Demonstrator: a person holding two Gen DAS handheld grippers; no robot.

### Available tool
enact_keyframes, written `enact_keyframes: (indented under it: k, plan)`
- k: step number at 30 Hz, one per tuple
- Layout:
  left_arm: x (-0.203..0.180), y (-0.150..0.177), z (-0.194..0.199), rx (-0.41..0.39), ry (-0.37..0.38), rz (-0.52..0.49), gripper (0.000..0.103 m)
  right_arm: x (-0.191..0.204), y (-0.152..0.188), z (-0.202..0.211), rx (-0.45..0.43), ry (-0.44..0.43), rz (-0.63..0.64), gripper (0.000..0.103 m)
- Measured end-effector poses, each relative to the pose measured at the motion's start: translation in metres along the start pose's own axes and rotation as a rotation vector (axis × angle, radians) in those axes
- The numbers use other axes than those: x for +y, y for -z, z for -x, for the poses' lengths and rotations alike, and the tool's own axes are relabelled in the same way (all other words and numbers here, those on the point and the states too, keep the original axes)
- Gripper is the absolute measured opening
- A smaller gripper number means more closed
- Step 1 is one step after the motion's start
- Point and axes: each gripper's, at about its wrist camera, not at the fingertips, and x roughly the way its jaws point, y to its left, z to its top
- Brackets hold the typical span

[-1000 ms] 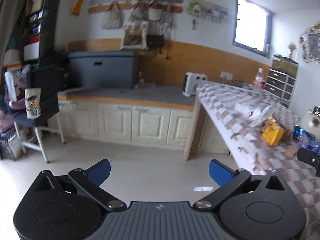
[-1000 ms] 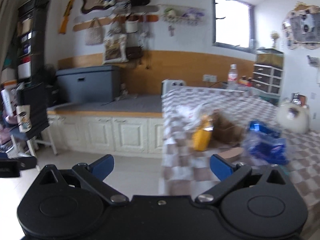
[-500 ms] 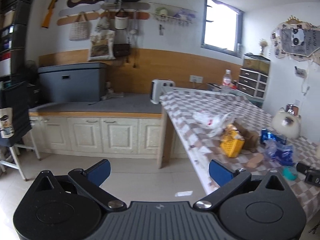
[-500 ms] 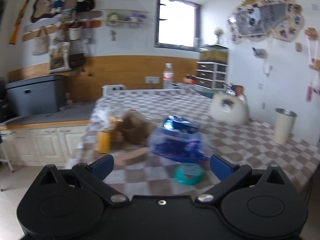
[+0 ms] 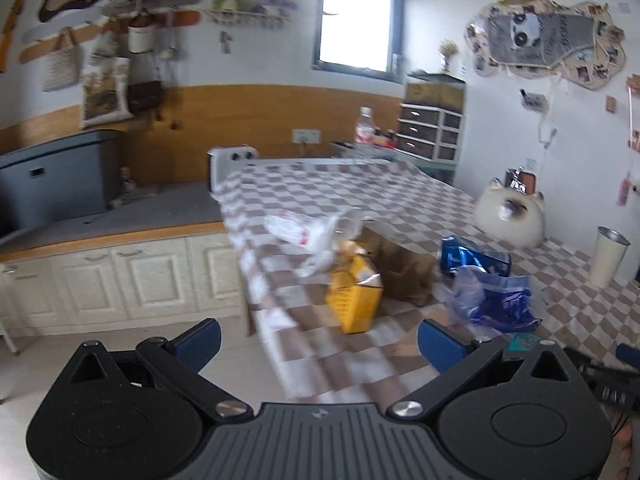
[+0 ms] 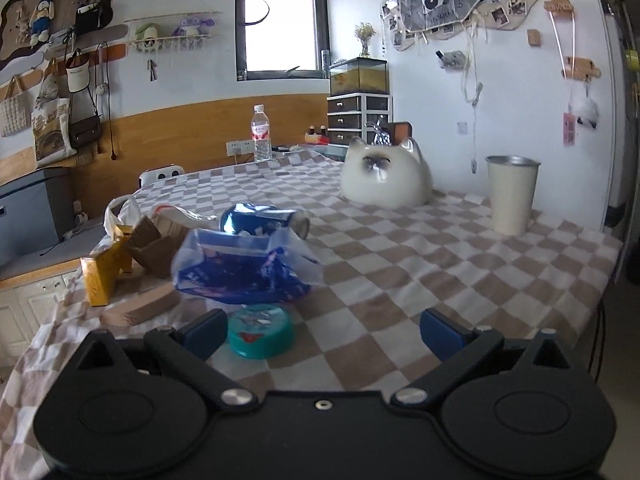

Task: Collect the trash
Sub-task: 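Grasp the yellow box with the left tool while the right tool grasps the teal tape roll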

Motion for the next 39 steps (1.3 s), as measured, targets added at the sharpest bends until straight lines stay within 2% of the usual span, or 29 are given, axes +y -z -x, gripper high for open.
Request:
enact_keyframes:
  k: [5,11,14,18,19,20,22,25,27,29,32,34,39]
  plan:
    - [-0.017,-0.006,-0.043,0.014,0.115,0.043,0.100,-0.006,0.006,-0.009,0.007,-0.026,0.011,0.103]
    - [-0.030,-0.013,-0.085,0.032,0.107,-0.014,0.080,-0.009,0.003,-0.019,0.011,-0.049,-0.018,0.103]
    - [-0.031,-0.014,-0.101,0.048,0.093,-0.043,0.071,-0.006,-0.001,-0.028,0.040,-0.045,-0.014,0.103]
    - [-0.028,-0.015,-0.118,0.076,0.077,-0.049,0.064,0.000,-0.005,-0.039,0.079,-0.083,0.002,0.103]
    - [-0.026,-0.016,-0.121,0.081,0.072,-0.047,0.064,0.001,-0.006,-0.041,0.083,-0.096,-0.008,0.100]
    - [-0.025,-0.016,-0.124,0.085,0.067,-0.044,0.063,0.002,-0.007,-0.043,0.088,-0.110,-0.013,0.093]
    - [-0.023,-0.018,-0.128,0.091,0.069,-0.039,0.063,0.006,-0.008,-0.048,0.108,-0.133,-0.002,0.084]
    - [-0.024,-0.021,-0.134,0.111,0.072,-0.045,0.061,0.012,-0.009,-0.054,0.126,-0.140,0.022,0.077]
    - [-0.025,-0.020,-0.140,0.128,0.072,-0.044,0.056,0.017,-0.009,-0.056,0.141,-0.153,0.044,0.071]
    - [-0.025,-0.018,-0.143,0.136,0.072,-0.041,0.045,0.021,-0.007,-0.058,0.154,-0.154,0.053,0.062]
    - [-0.024,-0.015,-0.141,0.135,0.077,-0.038,0.044,0.025,-0.005,-0.056,0.158,-0.146,0.079,0.053]
    - [-0.023,-0.013,-0.137,0.138,0.083,-0.042,0.044,0.025,-0.006,-0.055,0.162,-0.146,0.082,0.049]
    - [-0.018,-0.005,-0.121,0.130,0.086,-0.039,0.043,0.027,-0.006,-0.050,0.169,-0.135,0.090,0.048]
